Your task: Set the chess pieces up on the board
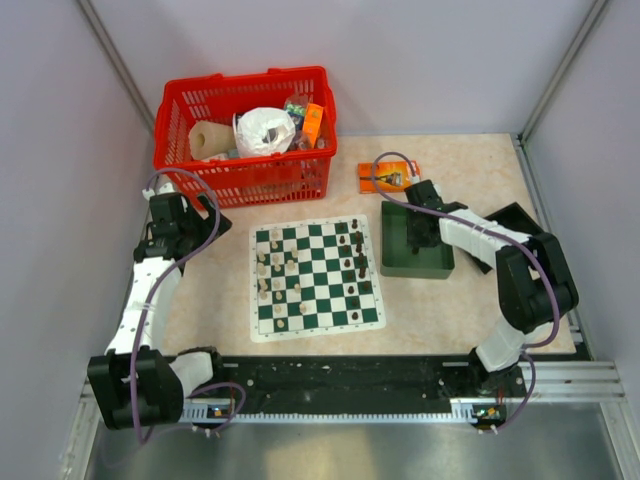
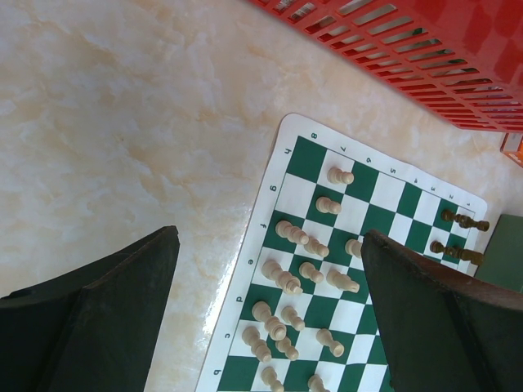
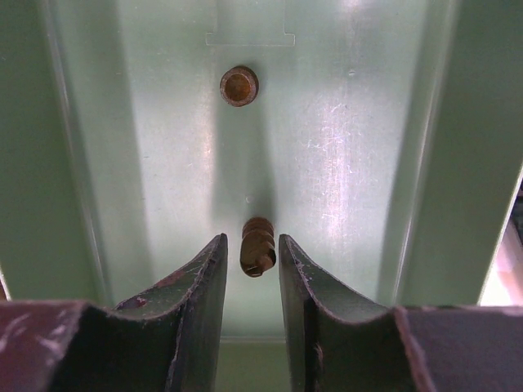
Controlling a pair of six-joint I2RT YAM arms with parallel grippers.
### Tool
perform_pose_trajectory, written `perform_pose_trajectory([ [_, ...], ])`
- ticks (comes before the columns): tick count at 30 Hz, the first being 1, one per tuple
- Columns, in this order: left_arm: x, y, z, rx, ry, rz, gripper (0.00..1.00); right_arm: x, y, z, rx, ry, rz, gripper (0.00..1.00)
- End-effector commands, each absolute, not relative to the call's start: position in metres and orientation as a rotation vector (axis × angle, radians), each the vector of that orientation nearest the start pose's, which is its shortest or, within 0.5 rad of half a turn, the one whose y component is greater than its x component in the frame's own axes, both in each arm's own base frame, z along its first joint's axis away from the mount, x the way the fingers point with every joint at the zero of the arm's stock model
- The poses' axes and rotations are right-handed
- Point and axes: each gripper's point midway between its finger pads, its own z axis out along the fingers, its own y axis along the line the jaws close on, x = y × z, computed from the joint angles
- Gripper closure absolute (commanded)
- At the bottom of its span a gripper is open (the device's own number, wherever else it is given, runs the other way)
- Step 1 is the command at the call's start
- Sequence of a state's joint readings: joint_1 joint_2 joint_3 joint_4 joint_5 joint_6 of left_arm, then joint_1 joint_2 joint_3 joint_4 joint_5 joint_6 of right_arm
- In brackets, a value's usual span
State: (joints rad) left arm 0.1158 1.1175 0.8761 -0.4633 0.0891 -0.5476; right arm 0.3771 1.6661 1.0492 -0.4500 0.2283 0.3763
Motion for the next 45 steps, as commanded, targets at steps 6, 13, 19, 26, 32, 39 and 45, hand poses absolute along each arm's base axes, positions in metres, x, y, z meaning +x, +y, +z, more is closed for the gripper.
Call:
perform_pose_trajectory([
  [6,0.331,0.002,0.174,-0.68,2.138,-0.327,0.01,0.364,0.108,0.06,0.083,2.543,-0.053,0.68],
  [13,0.331,0.002,0.175,-0.679,2.133,-0.326,0.01,0.365,0.11,0.058,0.076,2.552,-0.047,0.69],
  [19,0.331,0.002,0.174,-0.68,2.136,-0.326,0.01,0.364,0.11,0.056,0.076,2.56,-0.046,0.71],
  [26,0.331,0.002,0.175,-0.678,2.133,-0.328,0.02,0.366,0.11,0.063,0.074,2.542,-0.048,0.78],
  [32,0.331,0.002,0.176,-0.675,2.131,-0.332,0.01,0.369,0.11,0.082,0.064,2.505,-0.032,0.87],
  [39,0.333,-0.001,0.176,-0.678,2.129,-0.351,0.02,0.366,0.116,0.122,0.035,2.438,0.011,0.86],
  [45,0.333,-0.001,0.178,-0.673,2.122,-0.353,0.02,0.345,0.136,0.151,-0.014,2.389,0.067,0.86],
])
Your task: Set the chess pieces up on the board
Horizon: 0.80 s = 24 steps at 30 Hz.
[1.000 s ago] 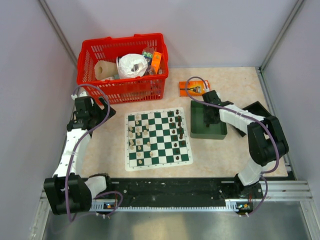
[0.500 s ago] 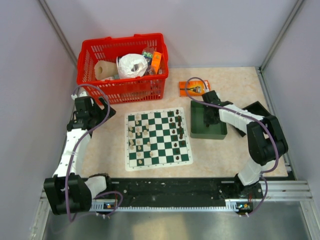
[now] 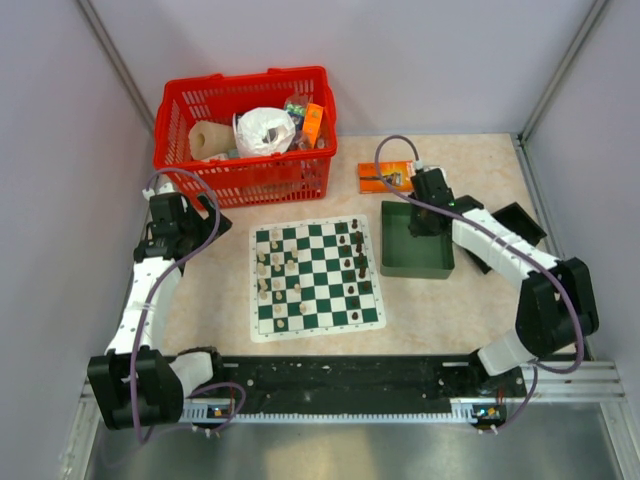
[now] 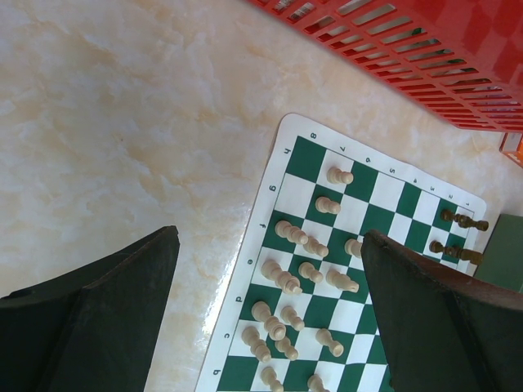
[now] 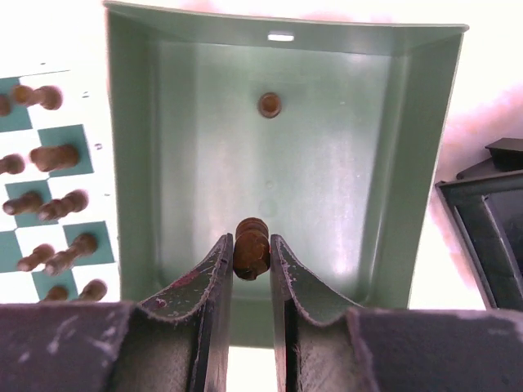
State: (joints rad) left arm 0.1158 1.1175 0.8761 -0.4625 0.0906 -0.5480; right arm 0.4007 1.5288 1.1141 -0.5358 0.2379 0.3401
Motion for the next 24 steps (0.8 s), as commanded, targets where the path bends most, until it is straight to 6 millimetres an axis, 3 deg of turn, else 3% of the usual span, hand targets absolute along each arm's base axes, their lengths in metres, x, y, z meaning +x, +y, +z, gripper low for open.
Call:
perform_pose_trajectory([
  [1,0.333,0.0,0.179,-0.674,2.118,-0.348,0.02,0.341,0.141,0.156,-0.016,2.376,0.084,0.85],
  [5,0.333,-0.001,0.177,-0.668,2.124,-0.354,0.02,0.322,0.173,0.173,-0.066,2.331,0.173,0.85],
  [9,0.332,0.0,0.182,-0.66,2.116,-0.35,0.01,0.295,0.199,0.174,-0.119,2.333,0.222,0.85],
  [13,0.329,0.0,0.181,-0.662,2.111,-0.341,0.02,0.264,0.217,0.162,-0.168,2.367,0.263,0.85],
  [18,0.327,-0.002,0.177,-0.668,2.119,-0.356,0.02,0.227,0.235,0.132,-0.256,2.431,0.285,0.85],
  [24,0.327,-0.001,0.18,-0.665,2.111,-0.349,0.02,0.209,0.244,0.118,-0.323,2.457,0.28,0.85],
])
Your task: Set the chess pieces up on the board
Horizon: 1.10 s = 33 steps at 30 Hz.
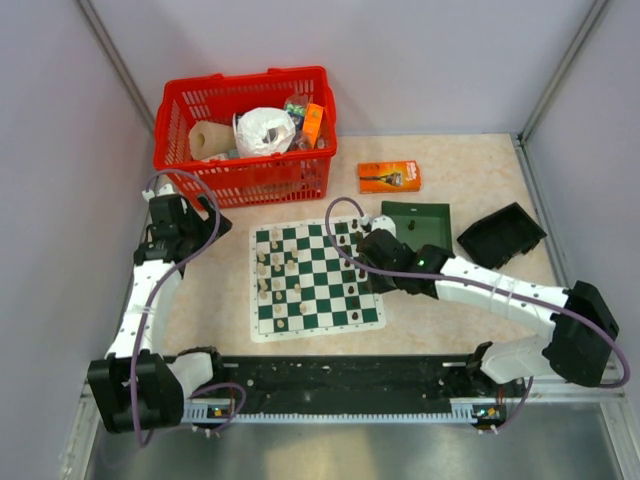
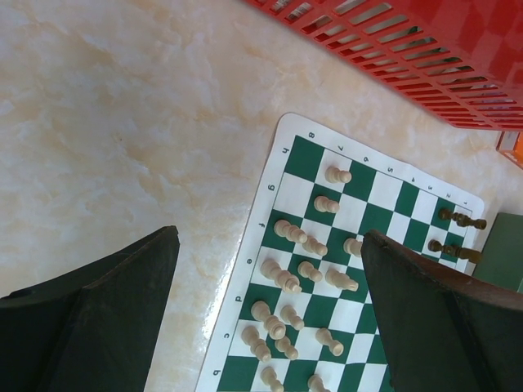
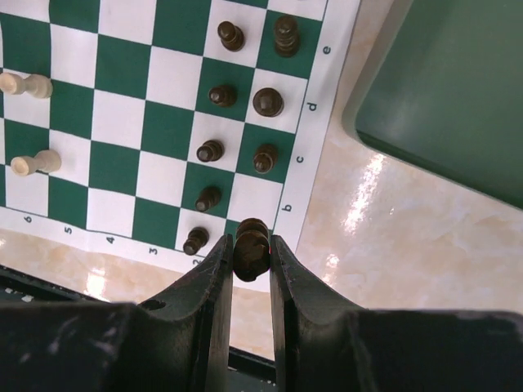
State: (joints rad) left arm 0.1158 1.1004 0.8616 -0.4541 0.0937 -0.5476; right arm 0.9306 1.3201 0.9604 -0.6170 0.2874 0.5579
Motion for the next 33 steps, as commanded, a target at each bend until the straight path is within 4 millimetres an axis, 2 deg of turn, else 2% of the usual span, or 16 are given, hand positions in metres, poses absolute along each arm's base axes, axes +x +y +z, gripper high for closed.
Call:
perform_pose_trajectory([
  [1,0.327,-0.001,0.18,-0.668,2.11,-0.35,0.02,0.207,0.246,0.118,-0.329,2.458,0.29,0.85],
  [12,0.326,-0.001,0.176,-0.674,2.12,-0.345,0.02,0.194,0.251,0.092,-0.396,2.515,0.284,0.85],
  [20,0.326,-0.001,0.175,-0.675,2.121,-0.348,0.02,0.192,0.263,0.077,-0.45,2.527,0.321,0.85],
  [33,0.327,-0.001,0.173,-0.683,2.127,-0.349,0.02,0.194,0.26,0.058,-0.482,2.543,0.26,0.85],
])
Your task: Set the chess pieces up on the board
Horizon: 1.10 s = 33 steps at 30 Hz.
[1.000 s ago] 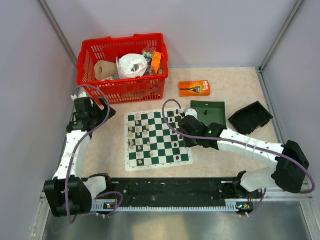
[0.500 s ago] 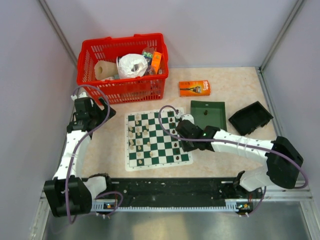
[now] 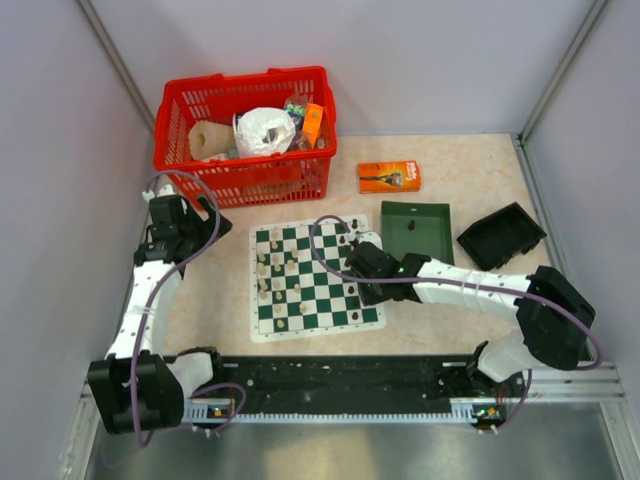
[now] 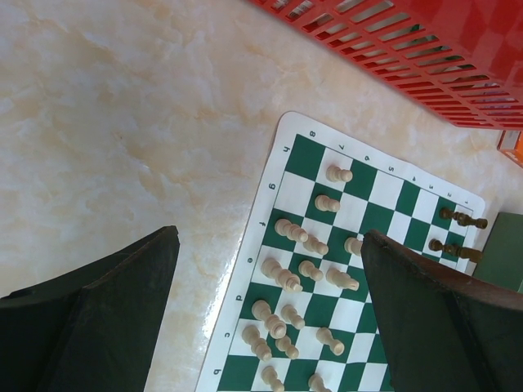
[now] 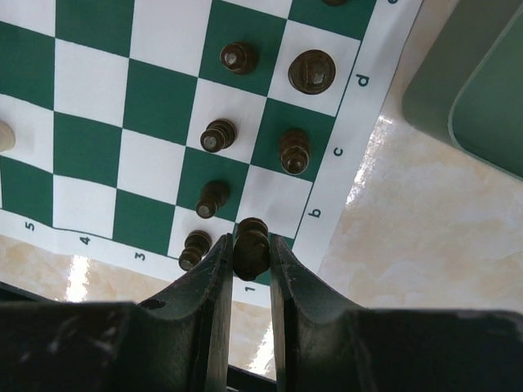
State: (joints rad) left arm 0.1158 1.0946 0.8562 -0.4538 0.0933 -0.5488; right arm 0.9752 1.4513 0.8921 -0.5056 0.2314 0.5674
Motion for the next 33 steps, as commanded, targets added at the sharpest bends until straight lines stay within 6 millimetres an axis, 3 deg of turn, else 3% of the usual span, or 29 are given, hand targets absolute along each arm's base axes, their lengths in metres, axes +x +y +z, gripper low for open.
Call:
perform_pose_trajectory([
  [1,0.327,-0.001,0.173,-0.684,2.127,-0.35,0.02,0.194,0.258,0.055,-0.488,2.546,0.249,0.85],
  [33,0.331,-0.003,0.169,-0.685,2.141,-0.367,0.01,0.201,0.255,0.039,-0.467,2.55,0.168,0.85],
])
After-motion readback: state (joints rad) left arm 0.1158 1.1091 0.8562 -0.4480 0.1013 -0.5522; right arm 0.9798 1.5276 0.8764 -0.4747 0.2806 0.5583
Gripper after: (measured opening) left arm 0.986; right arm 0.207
